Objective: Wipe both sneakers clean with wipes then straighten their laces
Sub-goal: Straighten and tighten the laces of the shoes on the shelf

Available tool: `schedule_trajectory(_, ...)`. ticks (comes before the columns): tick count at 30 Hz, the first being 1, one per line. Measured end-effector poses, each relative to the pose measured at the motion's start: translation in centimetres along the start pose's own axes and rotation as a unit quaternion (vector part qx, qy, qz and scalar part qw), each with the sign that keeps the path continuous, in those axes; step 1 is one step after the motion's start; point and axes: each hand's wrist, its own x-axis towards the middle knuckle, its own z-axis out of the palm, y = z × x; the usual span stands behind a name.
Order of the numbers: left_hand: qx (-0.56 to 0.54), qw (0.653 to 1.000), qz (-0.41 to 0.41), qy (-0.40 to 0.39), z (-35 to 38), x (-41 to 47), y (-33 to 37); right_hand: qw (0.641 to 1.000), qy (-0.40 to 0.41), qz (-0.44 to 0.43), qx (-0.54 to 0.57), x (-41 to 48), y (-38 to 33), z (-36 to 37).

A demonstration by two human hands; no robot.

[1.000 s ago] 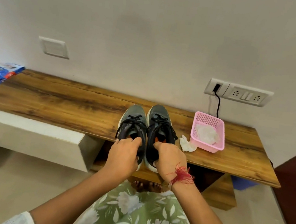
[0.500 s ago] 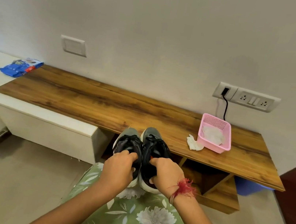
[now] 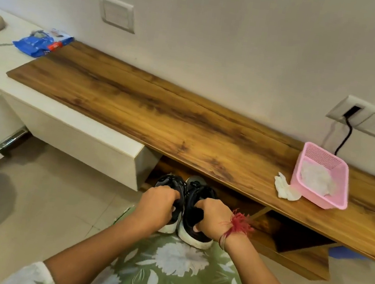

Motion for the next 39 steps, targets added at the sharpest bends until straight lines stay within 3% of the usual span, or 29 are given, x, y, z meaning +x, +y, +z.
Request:
schedule_trajectory(9, 0.093, 0.989, 0.054, -0.100, 10.3, 10.1, -9.2, 1.000, 0.001, 0.000, -0.018, 11.6, 2.0, 7.7)
schedule_trajectory(13, 0.054, 0.996, 0.065, -0.019, 15.8, 11.8, -11.5, 0.999, 0.020, 0.006, -0.049, 16.3, 2.6, 11.4)
schedule_trajectory(16, 0.029, 0.999, 0.037, -0.006, 19.7, 13.3, -12.6, 0.996, 0.025, 0.030, -0.074, 19.0, 2.9, 13.6)
schedule_trajectory(24, -0.021, 0.995, 0.058, 0.073, 24.6, 17.9, -13.7, 0.989, 0.042, 0.042, -0.138, 24.7, 4.0, 19.0)
schedule_trajectory(27, -0.025, 0.995, 0.083, 0.058, 26.0, 19.4, -14.7, 0.983, 0.082, 0.032, -0.159, 26.5, 4.7, 20.4)
schedule_trajectory(30, -0.026, 0.997, 0.073, 0.017, 27.1, 20.1, -15.3, 0.983, 0.054, 0.042, -0.168, 28.4, 5.0, 21.6)
schedule_trajectory(34, -0.059, 0.993, 0.088, 0.050, 27.9, 21.0, -16.0, 0.988, 0.067, 0.039, -0.130, 29.5, 5.3, 22.3)
schedule_trajectory(39, -0.054, 0.998, -0.025, -0.011, 28.3, 20.8, -15.6, 0.993, 0.091, 0.002, -0.071, 28.0, 5.9, 23.5)
